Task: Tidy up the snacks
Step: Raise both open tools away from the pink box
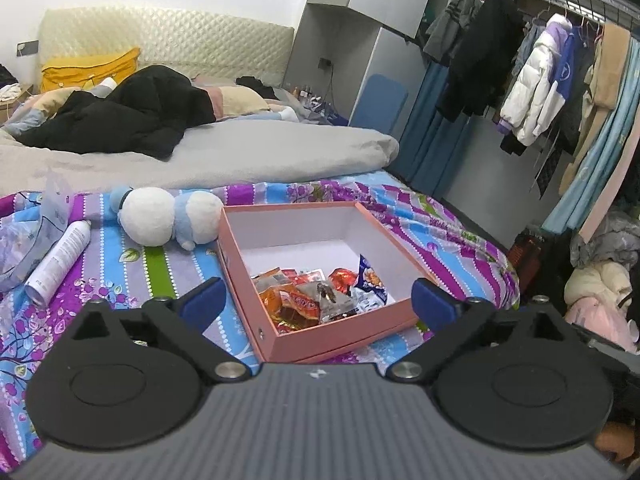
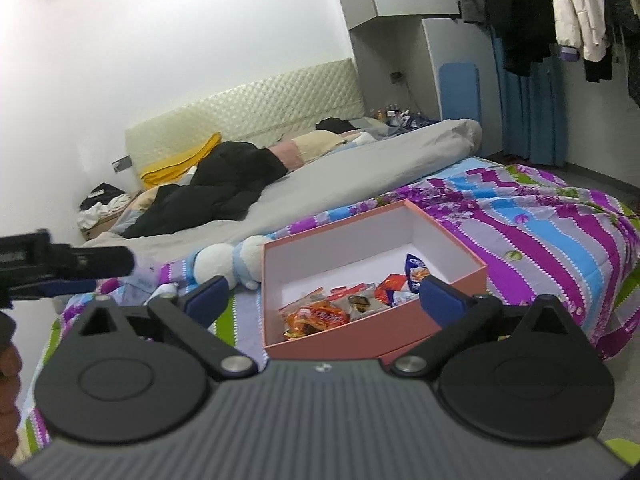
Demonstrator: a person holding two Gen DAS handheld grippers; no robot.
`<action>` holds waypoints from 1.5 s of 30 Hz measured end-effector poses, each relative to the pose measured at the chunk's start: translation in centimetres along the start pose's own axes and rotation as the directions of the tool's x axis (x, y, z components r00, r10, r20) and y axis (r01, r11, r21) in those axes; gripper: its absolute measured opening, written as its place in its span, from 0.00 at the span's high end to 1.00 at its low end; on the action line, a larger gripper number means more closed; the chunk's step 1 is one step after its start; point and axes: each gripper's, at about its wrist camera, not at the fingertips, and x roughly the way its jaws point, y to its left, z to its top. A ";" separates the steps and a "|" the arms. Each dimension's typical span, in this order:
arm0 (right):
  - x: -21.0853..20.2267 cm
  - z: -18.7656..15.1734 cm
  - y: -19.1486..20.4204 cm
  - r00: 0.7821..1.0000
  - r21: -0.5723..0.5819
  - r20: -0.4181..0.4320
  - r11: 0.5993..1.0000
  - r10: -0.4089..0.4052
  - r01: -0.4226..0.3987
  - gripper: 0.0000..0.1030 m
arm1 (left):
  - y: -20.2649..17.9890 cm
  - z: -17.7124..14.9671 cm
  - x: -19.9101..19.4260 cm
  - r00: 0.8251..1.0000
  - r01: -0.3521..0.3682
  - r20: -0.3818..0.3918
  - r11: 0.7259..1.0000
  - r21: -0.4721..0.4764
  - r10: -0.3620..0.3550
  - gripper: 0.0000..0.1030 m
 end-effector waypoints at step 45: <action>-0.5 -0.4 0.3 1.000 -0.029 -0.001 0.999 -0.019 0.019 0.00 | -0.4 0.0 -0.6 0.998 -0.057 -0.039 0.998 0.033 0.058 0.00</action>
